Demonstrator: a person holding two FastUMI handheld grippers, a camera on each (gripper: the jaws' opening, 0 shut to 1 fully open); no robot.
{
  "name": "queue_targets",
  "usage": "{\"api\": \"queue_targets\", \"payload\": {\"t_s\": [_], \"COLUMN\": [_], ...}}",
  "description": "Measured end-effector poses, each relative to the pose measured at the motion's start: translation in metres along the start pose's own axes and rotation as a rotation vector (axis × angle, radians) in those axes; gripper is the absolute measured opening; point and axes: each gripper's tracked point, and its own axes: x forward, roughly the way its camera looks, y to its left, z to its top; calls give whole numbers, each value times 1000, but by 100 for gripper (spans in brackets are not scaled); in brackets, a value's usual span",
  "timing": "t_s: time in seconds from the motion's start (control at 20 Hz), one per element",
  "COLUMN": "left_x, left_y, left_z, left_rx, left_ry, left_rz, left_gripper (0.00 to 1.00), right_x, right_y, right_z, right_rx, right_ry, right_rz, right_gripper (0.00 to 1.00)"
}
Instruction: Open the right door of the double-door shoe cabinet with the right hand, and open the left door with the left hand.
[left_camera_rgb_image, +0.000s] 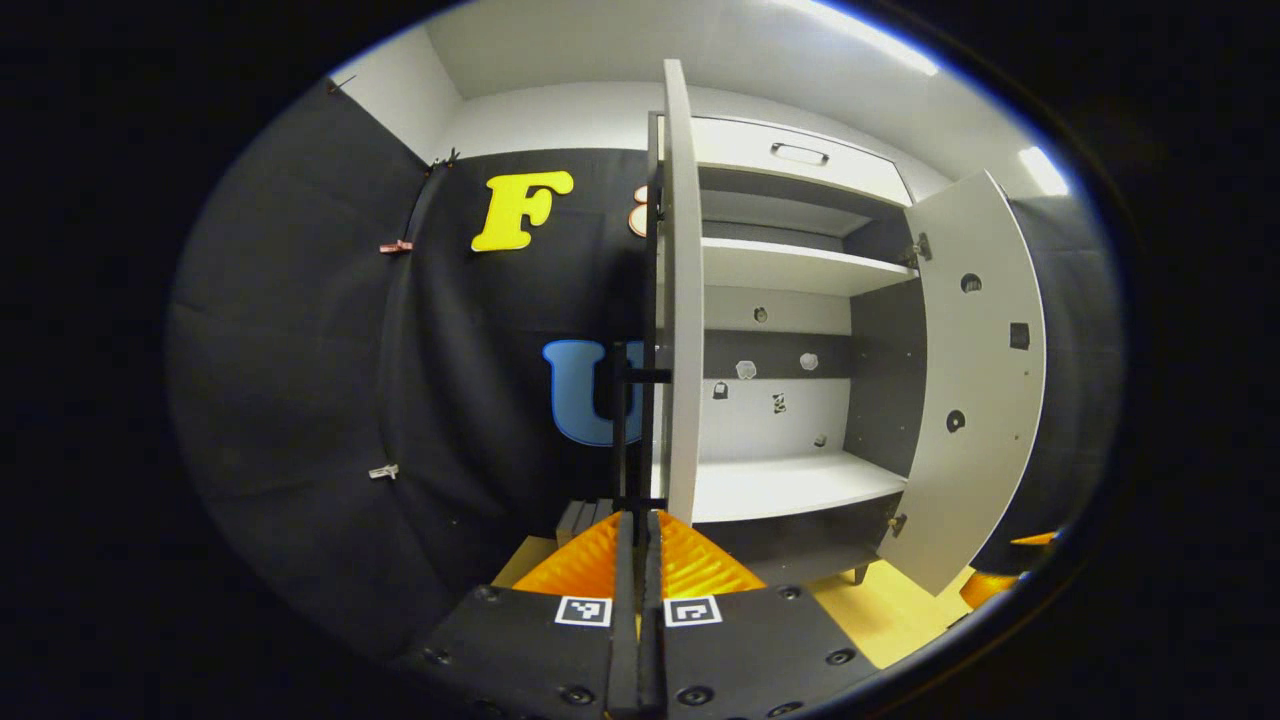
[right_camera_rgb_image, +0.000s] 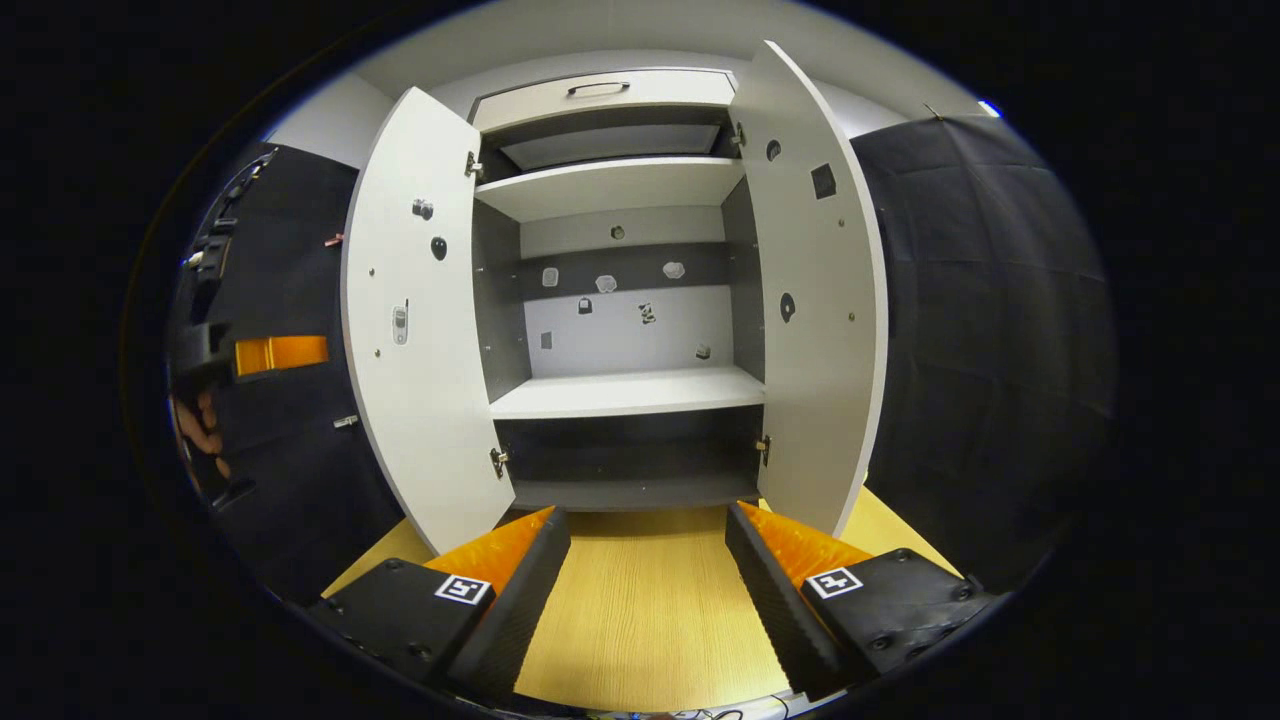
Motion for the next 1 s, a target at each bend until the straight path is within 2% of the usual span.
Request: {"api": "queue_targets", "payload": {"t_s": [0.15, 0.25, 0.4, 0.45, 0.6, 0.7, 0.85, 1.0], "left_x": [-23, -30, -33, -32, -33, -35, -31, -27], "left_y": [-27, -50, -81, -90, -101, -110, -123, -130], "left_z": [-4, -13, -26, -28, -20, -6, 3, 0], "left_rx": [-6, -34, -33, -20, 4, -13, -36, -27], "left_ry": [-9, -17, -6, 2, -18, -64, -81, -59], "left_rz": [5, -24, -62, -64, -43, -49, -67, -55], "left_gripper": [5, 15, 79, 79, 91, 95, 95, 95], "right_x": [0, 1, 6, 8, 14, 18, 24, 28], "right_y": [-13, -24, -44, -50, -66, -75, -87, -97], "right_z": [10, 19, 34, 38, 49, 56, 68, 72], "right_rx": [19, 30, 25, 14, -7, -14, -13, -9], "right_ry": [13, 13, -16, -23, -40, -59, -89, -102], "right_rz": [-26, -46, -67, -74, -81, -85, -87, -93], "right_gripper": [99, 98, 98, 98, 98, 98, 98, 98]}}
